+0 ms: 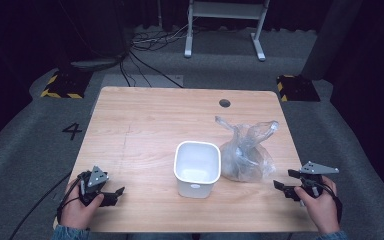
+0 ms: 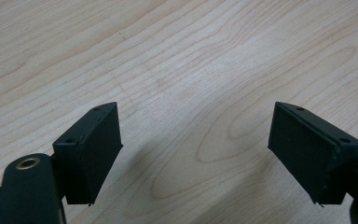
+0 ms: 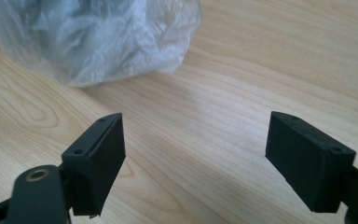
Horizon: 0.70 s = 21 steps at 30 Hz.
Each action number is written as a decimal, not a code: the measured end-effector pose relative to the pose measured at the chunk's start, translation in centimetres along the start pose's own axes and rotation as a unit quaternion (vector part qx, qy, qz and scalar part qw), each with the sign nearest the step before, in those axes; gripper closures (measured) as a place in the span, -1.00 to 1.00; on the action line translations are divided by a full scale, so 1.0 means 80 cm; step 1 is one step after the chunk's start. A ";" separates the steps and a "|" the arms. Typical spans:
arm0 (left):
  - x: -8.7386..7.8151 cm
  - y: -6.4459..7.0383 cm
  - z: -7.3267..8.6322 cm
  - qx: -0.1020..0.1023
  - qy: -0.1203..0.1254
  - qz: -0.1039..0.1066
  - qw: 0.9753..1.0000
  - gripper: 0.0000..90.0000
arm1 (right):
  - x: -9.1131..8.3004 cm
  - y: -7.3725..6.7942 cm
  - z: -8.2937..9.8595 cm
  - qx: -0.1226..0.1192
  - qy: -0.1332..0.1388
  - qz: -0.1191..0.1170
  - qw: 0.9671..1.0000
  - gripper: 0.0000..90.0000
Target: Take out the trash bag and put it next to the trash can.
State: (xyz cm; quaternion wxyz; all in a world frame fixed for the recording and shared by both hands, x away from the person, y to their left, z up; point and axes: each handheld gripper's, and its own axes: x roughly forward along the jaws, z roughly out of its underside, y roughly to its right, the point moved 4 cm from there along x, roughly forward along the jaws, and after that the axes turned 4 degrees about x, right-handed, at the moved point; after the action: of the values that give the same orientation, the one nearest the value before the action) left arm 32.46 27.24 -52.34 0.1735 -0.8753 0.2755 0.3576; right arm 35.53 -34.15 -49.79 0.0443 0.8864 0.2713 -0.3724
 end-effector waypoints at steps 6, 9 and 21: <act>0.004 -0.003 0.006 0.000 -0.005 -0.001 1.000 -0.63 | 0.010 0.000 0.016 0.001 -0.009 0.002 1.000 -0.57; 0.004 -0.004 0.007 -0.006 0.001 0.000 1.000 -0.64 | 0.015 0.000 0.023 -0.002 -0.010 0.006 1.000 -0.58; 0.007 -0.009 0.013 -0.041 0.017 0.007 0.999 -0.66 | 0.025 0.001 0.036 -0.028 0.002 0.026 0.999 -0.65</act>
State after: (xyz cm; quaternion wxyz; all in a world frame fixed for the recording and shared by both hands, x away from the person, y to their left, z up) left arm 32.69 28.15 -53.39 0.1298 -0.8856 0.2699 0.3550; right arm 34.87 -34.11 -53.20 0.0782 0.8923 0.2581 -0.3621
